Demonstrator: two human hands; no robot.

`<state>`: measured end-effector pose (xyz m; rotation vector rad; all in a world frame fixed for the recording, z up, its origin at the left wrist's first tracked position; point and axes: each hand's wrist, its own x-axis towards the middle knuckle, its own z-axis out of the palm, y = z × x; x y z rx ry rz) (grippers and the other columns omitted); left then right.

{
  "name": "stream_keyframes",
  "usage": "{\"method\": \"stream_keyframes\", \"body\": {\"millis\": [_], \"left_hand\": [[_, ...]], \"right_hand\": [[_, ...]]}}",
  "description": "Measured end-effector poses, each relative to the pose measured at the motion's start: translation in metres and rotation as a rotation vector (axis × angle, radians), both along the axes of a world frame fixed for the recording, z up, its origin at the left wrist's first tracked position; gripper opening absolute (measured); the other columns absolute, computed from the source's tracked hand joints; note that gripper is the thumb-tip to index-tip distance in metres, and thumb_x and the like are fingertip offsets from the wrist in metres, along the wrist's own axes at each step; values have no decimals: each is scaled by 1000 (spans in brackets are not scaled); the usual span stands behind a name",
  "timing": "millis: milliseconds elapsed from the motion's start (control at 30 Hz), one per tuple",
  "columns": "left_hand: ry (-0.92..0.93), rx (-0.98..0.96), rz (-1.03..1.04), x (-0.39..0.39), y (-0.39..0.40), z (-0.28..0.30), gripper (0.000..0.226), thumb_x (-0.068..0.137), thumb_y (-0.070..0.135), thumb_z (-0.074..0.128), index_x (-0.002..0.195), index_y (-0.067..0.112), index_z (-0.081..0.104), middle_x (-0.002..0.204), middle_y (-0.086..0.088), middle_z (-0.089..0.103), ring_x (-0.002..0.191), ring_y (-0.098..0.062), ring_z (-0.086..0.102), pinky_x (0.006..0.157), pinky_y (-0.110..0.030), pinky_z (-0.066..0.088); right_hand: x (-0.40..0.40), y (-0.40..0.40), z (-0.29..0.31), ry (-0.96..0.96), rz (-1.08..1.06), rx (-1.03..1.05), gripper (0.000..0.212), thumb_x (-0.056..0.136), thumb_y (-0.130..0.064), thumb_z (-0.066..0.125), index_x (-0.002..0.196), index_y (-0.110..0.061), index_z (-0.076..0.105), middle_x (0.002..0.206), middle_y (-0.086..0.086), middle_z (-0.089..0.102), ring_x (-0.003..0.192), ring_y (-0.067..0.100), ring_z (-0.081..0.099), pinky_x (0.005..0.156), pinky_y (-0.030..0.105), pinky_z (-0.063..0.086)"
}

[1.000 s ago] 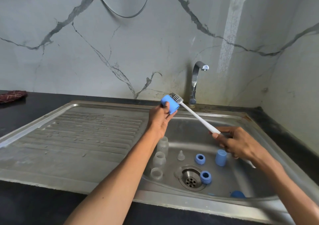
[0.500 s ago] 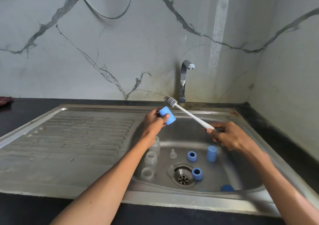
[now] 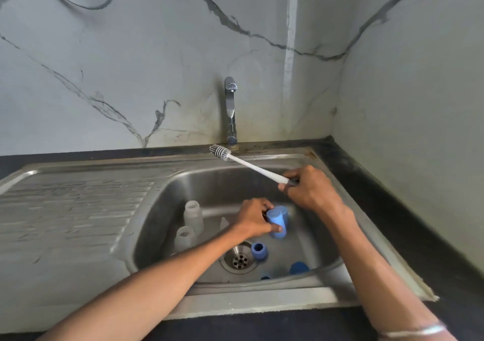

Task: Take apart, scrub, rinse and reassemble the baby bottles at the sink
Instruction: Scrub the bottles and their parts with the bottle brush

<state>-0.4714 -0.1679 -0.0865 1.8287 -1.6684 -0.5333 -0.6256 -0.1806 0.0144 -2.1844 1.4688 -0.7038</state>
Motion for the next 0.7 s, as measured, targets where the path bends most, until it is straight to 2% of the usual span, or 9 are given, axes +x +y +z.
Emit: {"method": "stream_keyframes", "body": {"millis": [100,200,267,367,467,567,700], "left_hand": [[-68,20,-46,-15,-13,-11,45,62,29,92,100,17,70,96,2,72,88,-13,66,68,-18,43],[-72,73,-125,-29,-25,-23,38,63,20,90,94,14,68,88,3,67,81,-12,61,62,-22,43],[-149,108,-192,-35,-29,-32,31,67,17,84,92,13,66,87,3,63,80,-13,58,61,-26,41],[-190,152,-256,-37,-33,-46,33,68,19,82,93,16,60,94,0,63,85,-17,59,66,-32,46],[-205,153,-256,-36,-32,-51,35,69,22,82,95,16,60,97,0,62,86,-15,58,70,-32,48],[-177,166,-242,-35,-33,-52,33,70,20,82,94,18,60,97,2,63,87,-14,59,70,-31,48],[-169,191,-260,-34,-30,-57,40,69,23,81,101,24,56,103,4,59,91,-14,58,74,-33,52]], "right_hand": [[-3,-6,-5,6,15,20,26,89,-28,69,115,-30,73,100,0,71,96,18,64,79,24,45],[-5,-14,-9,4,11,37,26,89,-28,69,115,-29,74,99,0,72,91,17,63,77,24,44],[-5,-17,-11,-9,10,50,26,89,-28,69,115,-28,74,97,-2,72,86,15,62,76,24,44],[-6,-22,-14,-7,8,61,24,89,-29,69,113,-28,75,91,-3,70,81,12,60,74,22,42],[-6,-23,-14,-5,6,58,25,89,-30,70,114,-28,74,99,-2,73,88,14,63,77,23,43],[-5,-21,-14,3,16,64,26,90,-30,70,116,-27,73,101,-1,72,85,12,58,77,22,42],[-6,-20,-13,5,22,69,26,91,-30,69,117,-27,73,89,-4,64,80,11,56,73,22,41]]}}
